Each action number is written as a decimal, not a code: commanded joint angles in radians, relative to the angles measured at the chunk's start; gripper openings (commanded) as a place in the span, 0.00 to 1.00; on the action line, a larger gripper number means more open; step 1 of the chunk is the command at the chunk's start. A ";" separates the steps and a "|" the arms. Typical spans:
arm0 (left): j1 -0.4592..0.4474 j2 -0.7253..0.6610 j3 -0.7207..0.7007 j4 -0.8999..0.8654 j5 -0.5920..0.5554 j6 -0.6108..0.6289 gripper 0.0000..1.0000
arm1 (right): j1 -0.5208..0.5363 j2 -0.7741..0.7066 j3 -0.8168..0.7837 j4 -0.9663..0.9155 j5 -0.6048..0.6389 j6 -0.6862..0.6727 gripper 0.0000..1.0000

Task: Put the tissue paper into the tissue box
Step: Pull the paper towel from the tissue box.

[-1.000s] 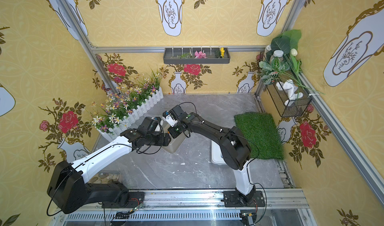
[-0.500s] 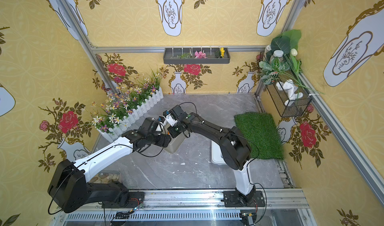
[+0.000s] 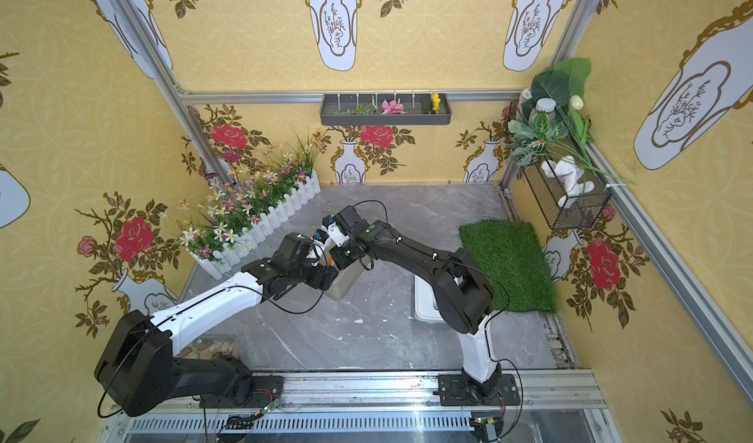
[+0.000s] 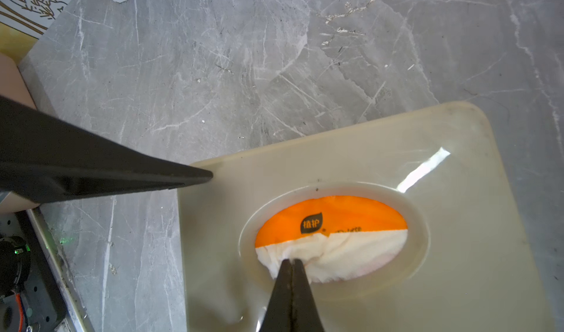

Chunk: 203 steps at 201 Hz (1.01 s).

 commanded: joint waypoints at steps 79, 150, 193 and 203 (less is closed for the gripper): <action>-0.041 0.005 -0.010 -0.124 -0.004 0.012 0.86 | 0.003 -0.044 0.029 0.009 -0.010 -0.009 0.00; -0.041 -0.037 -0.052 -0.095 -0.019 0.000 0.87 | 0.008 -0.022 0.023 -0.020 0.099 -0.007 0.38; -0.041 -0.042 -0.067 -0.085 -0.015 0.002 0.88 | 0.010 0.006 0.020 0.006 0.108 -0.046 0.48; -0.041 -0.047 -0.075 -0.076 -0.017 0.000 0.88 | 0.010 0.016 0.018 0.017 0.092 -0.056 0.49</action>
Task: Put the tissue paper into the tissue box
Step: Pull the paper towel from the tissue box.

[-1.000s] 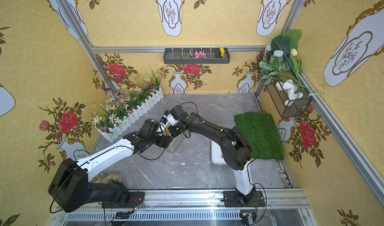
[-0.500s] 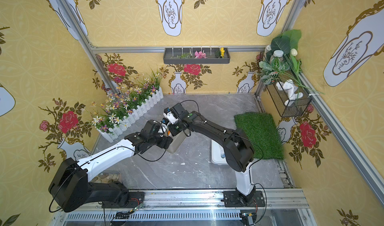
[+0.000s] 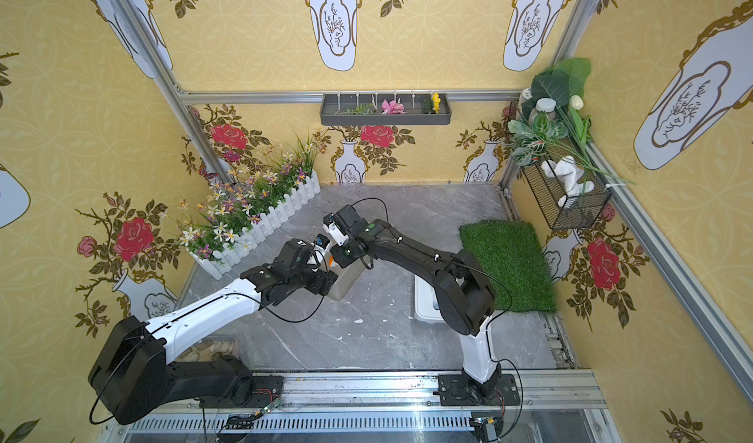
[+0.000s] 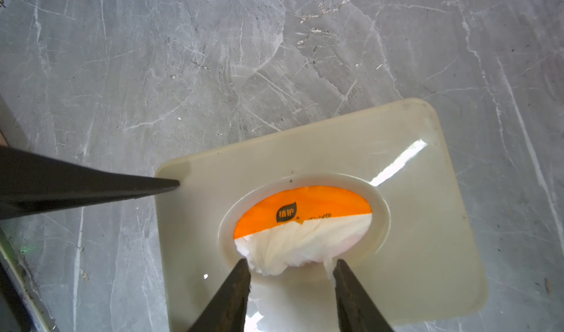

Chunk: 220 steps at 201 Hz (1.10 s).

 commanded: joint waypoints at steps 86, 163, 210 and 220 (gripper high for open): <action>-0.001 0.046 -0.013 -0.068 0.023 -0.011 0.88 | -0.028 0.090 0.041 0.049 -0.048 -0.103 0.37; -0.001 0.060 -0.014 -0.078 0.015 -0.003 0.87 | -0.033 0.039 0.052 0.044 -0.042 -0.087 0.00; -0.001 0.064 -0.012 -0.092 0.015 -0.001 0.86 | -0.035 -0.009 0.065 0.063 -0.068 -0.056 0.00; -0.001 0.069 -0.008 -0.097 0.014 0.000 0.86 | -0.035 -0.005 0.075 0.055 -0.073 -0.054 0.00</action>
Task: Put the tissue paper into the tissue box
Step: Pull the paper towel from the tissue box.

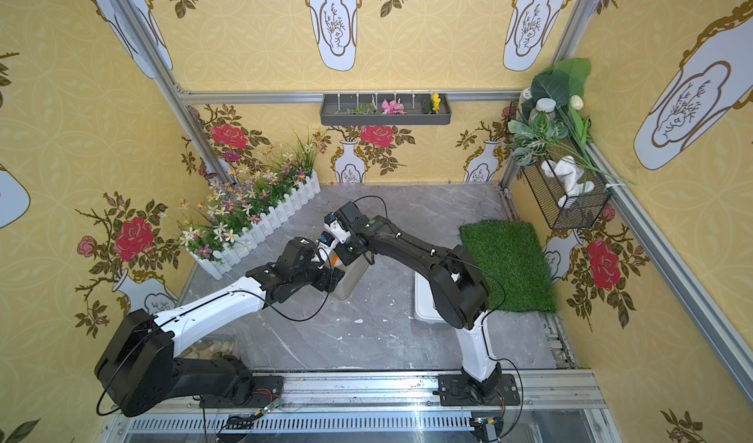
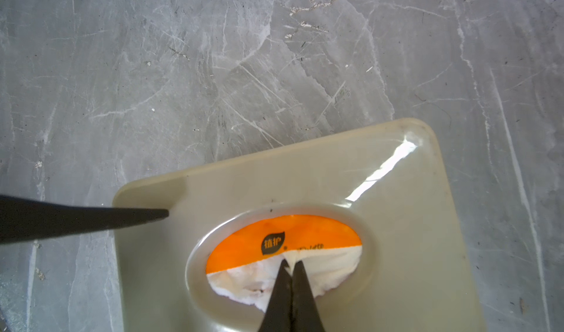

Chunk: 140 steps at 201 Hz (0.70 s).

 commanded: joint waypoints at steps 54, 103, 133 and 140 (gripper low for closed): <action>0.002 0.056 0.005 -0.218 -0.030 -0.005 0.85 | -0.002 -0.023 0.067 0.071 -0.100 0.100 0.00; 0.000 0.074 0.012 -0.228 -0.030 -0.002 0.85 | -0.002 0.006 0.110 0.044 -0.103 0.107 0.22; -0.001 0.079 0.014 -0.230 -0.030 -0.001 0.85 | -0.019 -0.027 0.057 0.051 -0.071 0.089 0.43; -0.001 0.081 0.016 -0.231 -0.030 -0.001 0.85 | -0.026 -0.035 0.046 0.052 -0.068 0.086 0.44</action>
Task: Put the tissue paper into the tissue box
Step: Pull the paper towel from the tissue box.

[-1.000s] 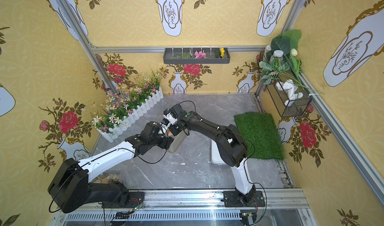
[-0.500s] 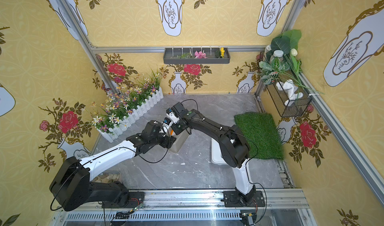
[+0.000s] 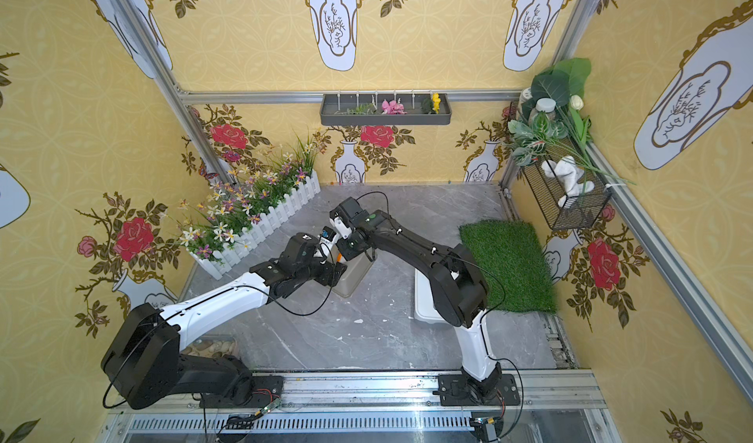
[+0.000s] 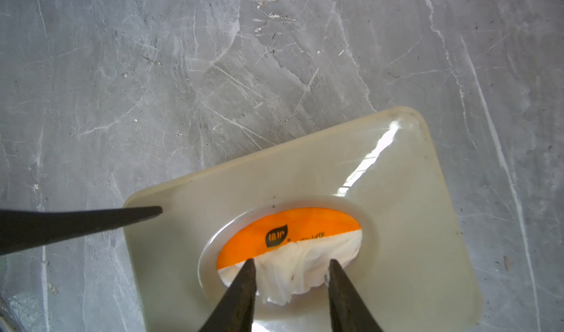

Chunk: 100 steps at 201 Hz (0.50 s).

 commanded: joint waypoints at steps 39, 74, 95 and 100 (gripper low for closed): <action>-0.005 0.045 -0.007 -0.262 -0.023 0.014 0.84 | -0.023 -0.054 -0.029 0.109 -0.107 -0.031 0.43; -0.008 0.052 -0.004 -0.263 -0.023 0.015 0.85 | -0.014 -0.031 -0.012 0.075 -0.118 -0.038 0.31; -0.011 0.053 -0.002 -0.263 -0.024 0.016 0.84 | -0.014 -0.034 -0.008 0.069 -0.134 -0.039 0.14; -0.012 0.055 -0.002 -0.262 -0.024 0.015 0.85 | -0.014 -0.033 -0.003 0.063 -0.137 -0.040 0.10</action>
